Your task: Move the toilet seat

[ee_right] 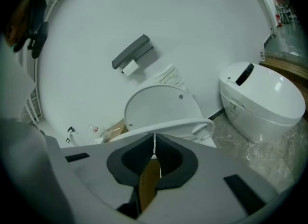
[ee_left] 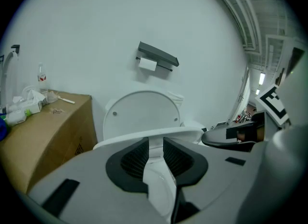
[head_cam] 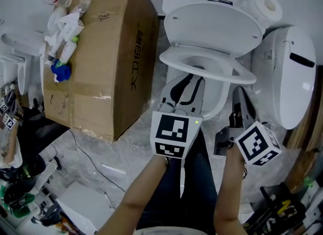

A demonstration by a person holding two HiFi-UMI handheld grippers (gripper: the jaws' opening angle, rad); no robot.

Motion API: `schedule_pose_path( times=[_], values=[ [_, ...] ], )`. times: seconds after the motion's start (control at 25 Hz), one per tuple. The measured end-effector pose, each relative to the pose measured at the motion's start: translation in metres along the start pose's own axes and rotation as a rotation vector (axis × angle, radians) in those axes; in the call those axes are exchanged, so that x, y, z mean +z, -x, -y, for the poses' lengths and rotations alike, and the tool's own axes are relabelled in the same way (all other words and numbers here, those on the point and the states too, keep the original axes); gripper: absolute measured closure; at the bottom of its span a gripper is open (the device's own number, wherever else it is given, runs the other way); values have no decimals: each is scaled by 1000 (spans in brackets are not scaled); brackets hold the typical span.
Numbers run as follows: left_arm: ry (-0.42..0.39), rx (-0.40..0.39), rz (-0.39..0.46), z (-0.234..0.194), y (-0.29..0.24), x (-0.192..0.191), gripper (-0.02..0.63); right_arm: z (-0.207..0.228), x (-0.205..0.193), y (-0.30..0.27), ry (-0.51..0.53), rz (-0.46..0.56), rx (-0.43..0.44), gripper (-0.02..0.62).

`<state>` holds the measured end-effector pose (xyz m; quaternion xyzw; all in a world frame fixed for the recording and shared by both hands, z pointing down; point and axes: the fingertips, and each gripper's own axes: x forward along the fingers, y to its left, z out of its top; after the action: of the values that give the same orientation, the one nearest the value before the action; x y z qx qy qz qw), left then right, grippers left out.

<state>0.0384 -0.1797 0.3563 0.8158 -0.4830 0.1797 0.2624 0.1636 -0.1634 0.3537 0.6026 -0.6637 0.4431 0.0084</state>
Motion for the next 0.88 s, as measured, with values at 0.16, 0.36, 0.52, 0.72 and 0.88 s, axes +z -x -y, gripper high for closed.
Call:
schedule_pose_path(
  times=[0.16, 0.36, 0.52, 0.72, 0.88],
  values=[
    [9, 3, -1, -3, -5, 4, 503, -6, -1, -12, 40, -21, 26, 577],
    [13, 9, 10, -5, -12, 14, 503, -13, 13, -19, 50, 4, 39, 578],
    [27, 15, 24, -7, -18, 22, 503, -14, 22, -24, 53, 19, 43, 578],
    [25, 17, 39, -6, -25, 33, 503, -11, 31, -32, 70, 33, 26, 578],
    [18, 17, 47, -10, -33, 41, 503, -12, 40, -44, 93, 47, 19, 578]
  ],
)
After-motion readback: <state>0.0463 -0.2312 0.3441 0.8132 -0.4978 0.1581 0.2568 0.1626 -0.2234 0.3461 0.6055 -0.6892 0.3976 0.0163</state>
